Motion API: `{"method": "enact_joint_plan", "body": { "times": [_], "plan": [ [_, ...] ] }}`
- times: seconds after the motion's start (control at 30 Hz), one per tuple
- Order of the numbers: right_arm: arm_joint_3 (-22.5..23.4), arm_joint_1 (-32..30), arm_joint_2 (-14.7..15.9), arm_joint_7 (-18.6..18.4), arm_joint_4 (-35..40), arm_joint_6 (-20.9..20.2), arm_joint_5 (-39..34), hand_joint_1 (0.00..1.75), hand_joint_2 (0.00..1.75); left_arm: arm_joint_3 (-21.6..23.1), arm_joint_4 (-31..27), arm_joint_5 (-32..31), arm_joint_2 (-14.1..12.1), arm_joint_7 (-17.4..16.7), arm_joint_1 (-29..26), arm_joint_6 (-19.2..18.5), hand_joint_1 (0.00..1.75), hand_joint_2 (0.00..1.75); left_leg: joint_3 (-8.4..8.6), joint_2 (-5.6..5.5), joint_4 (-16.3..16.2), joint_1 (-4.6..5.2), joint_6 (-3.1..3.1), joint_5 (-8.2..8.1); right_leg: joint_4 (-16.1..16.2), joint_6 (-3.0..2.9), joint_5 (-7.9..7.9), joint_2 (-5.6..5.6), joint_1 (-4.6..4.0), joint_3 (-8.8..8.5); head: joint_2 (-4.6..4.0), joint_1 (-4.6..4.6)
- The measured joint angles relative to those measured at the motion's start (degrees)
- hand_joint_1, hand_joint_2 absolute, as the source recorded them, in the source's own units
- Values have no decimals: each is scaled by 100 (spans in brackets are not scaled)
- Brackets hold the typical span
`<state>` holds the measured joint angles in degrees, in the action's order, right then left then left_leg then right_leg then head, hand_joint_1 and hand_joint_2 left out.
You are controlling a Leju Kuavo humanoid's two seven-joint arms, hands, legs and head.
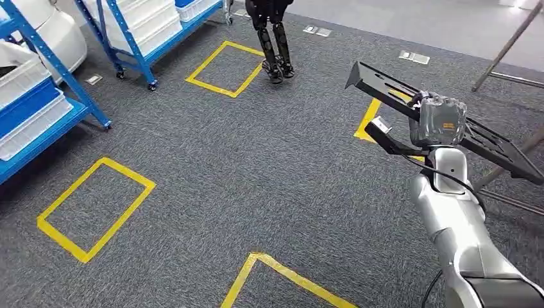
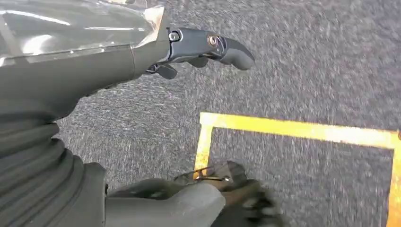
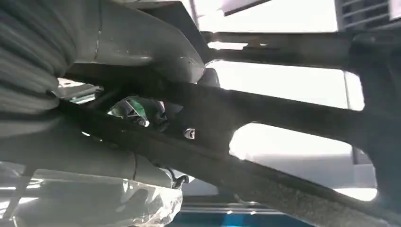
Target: Take the parts from the cabinet and place them on the table.
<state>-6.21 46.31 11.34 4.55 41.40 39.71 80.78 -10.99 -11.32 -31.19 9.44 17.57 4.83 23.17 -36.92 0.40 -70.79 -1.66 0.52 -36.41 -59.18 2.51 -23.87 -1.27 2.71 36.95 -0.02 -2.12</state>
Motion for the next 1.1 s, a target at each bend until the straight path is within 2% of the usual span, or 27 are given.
{"method": "enact_joint_plan", "body": {
  "times": [0.03,0.07,0.13,0.17,0.2,0.23,0.27,0.3,0.33,0.37,0.4,0.43,0.47,0.53,0.57,0.63,0.67,0.7,0.73,0.77,0.87,0.9,0.93,0.97,1.03,1.07,1.1],
  "plan": [
    [2,-6,-4,0,0,0,0,175,175,-9,0,0,0,0,-9,0,0,175,-290,-16,-576,19,55,-179,-1,-31,18,-114,-56,22,0,0],
    [2,-10,-4,0,0,0,2,175,175,-15,0,0,2,0,-10,0,0,175,-343,-31,-639,42,109,-134,-1,-51,31,-184,-85,32,0,4],
    [9,-6,-15,-2,0,0,18,175,175,-24,0,0,2,0,-9,0,0,175,-89,-93,-63,133,277,288,-1,-70,44,-350,-122,31,0,2],
    [13,1,-15,-9,0,0,42,175,175,-33,0,0,-2,0,-9,2,0,175,205,-219,536,202,377,614,1,-88,56,-438,-127,16,0,2],
    [15,3,-20,-18,2,0,52,175,175,-39,0,0,-18,4,-7,4,0,175,419,-568,992,266,480,820,12,-90,64,-489,-83,16,0,4],
    [15,22,-31,-26,2,-4,81,175,175,-48,0,0,-53,6,-8,9,0,175,450,-821,1078,237,553,783,4,-73,90,-546,-139,43,0,33],
    [17,23,-31,-39,0,-7,96,175,175,-48,0,0,-46,20,-9,13,0,175,452,-743,1124,275,542,794,14,-55,106,-607,-62,63,0,13],
    [33,25,-15,-46,0,-9,109,175,175,-50,0,0,-29,20,-12,13,0,175,454,-683,1125,299,550,792,35,-4,139,-705,-43,89,0,-11],
    [48,22,-13,-46,0,-9,125,175,175,-59,0,2,-22,20,-11,15,0,175,472,-587,1159,313,561,815,86,45,195,-807,-31,93,0,-33],
    [61,25,11,-48,4,-9,131,175,175,-68,0,2,-22,26,-8,20,0,175,536,-469,1337,307,581,917,186,96,269,-902,-83,100,0,-24],
    [68,31,26,-48,7,-9,135,175,175,-70,0,2,-2,35,0,22,0,175,642,-347,1512,248,497,1042,89,49,206,-550,-108,163,0,-9],
    [77,70,55,-55,7,-11,136,175,175,-72,0,4,11,46,-8,22,0,175,650,-308,1595,258,510,1069,-109,6,44,-277,-155,279,0,9],
    [85,113,39,-59,7,-11,138,175,175,-76,0,4,26,48,-12,20,0,175,635,-181,1598,262,517,1099,-531,-25,-177,-90,-164,455,0,37],
    [96,108,24,-83,2,-11,164,175,175,-83,2,4,42,52,-36,22,0,175,598,29,1591,270,509,1098,-1317,-18,-503,28,-156,751,0,33],
    [114,86,31,-107,-4,-11,188,175,175,-87,4,4,42,55,-39,20,0,175,579,127,1584,268,507,1099,-1471,26,-540,53,-141,780,0,50],
    [149,77,42,-138,-17,-13,208,175,175,-90,4,4,44,63,-41,20,0,175,559,288,1557,264,487,1087,-984,143,-371,118,-84,433,0,52],
    [151,85,52,-146,-17,-11,219,175,175,-90,4,4,50,68,-41,20,0,175,547,380,1510,249,447,1059,-340,226,-175,225,-61,41,0,52],
    [157,93,63,-155,-17,-11,221,175,175,-92,4,4,50,68,-39,20,0,175,533,455,1438,241,385,1014,210,260,-87,452,-39,-264,0,57],
    [164,99,61,-166,-20,-13,221,175,175,-94,4,4,37,70,-32,20,0,175,498,500,1407,279,333,981,141,194,-97,513,-135,-308,0,59],
    [179,92,68,-179,-20,-13,223,175,175,-94,4,-2,46,72,-39,20,0,175,488,551,1348,290,304,960,197,124,-78,416,-144,-260,0,43],
    [208,90,127,-190,-26,-13,229,175,175,-94,4,-2,52,74,-31,22,0,175,488,695,1321,257,251,939,185,24,-46,249,-112,-225,0,31],
    [216,94,129,-192,-24,-13,234,175,175,-94,4,-2,50,72,-24,22,0,175,456,470,1261,211,187,857,195,-14,-28,194,-64,-226,0,24],
    [221,104,129,-192,-26,-13,238,175,175,-94,4,-2,50,77,-25,22,0,175,378,196,1061,184,166,682,194,-57,-14,153,-63,-216,0,22],
    [223,106,125,-195,-26,-13,243,175,175,-94,7,-2,55,76,-37,24,0,175,210,46,647,163,151,422,196,-108,-9,110,-72,-207,0,17],
    [223,109,109,-203,-31,-17,254,175,175,-98,7,-2,48,83,-70,24,0,175,-221,-32,-322,147,132,7,194,-148,17,-19,-99,-181,0,15],
    [223,108,98,-212,-46,-17,278,175,175,-101,7,-2,46,92,-79,22,0,175,-334,-34,-549,145,134,-20,193,-147,22,-92,-105,-172,0,22],
    [225,108,94,-216,-61,-20,291,175,175,-107,7,-2,48,120,-83,15,0,175,-302,-36,-478,145,151,101,192,-162,32,-179,-109,-168,0,18]
  ]
}}
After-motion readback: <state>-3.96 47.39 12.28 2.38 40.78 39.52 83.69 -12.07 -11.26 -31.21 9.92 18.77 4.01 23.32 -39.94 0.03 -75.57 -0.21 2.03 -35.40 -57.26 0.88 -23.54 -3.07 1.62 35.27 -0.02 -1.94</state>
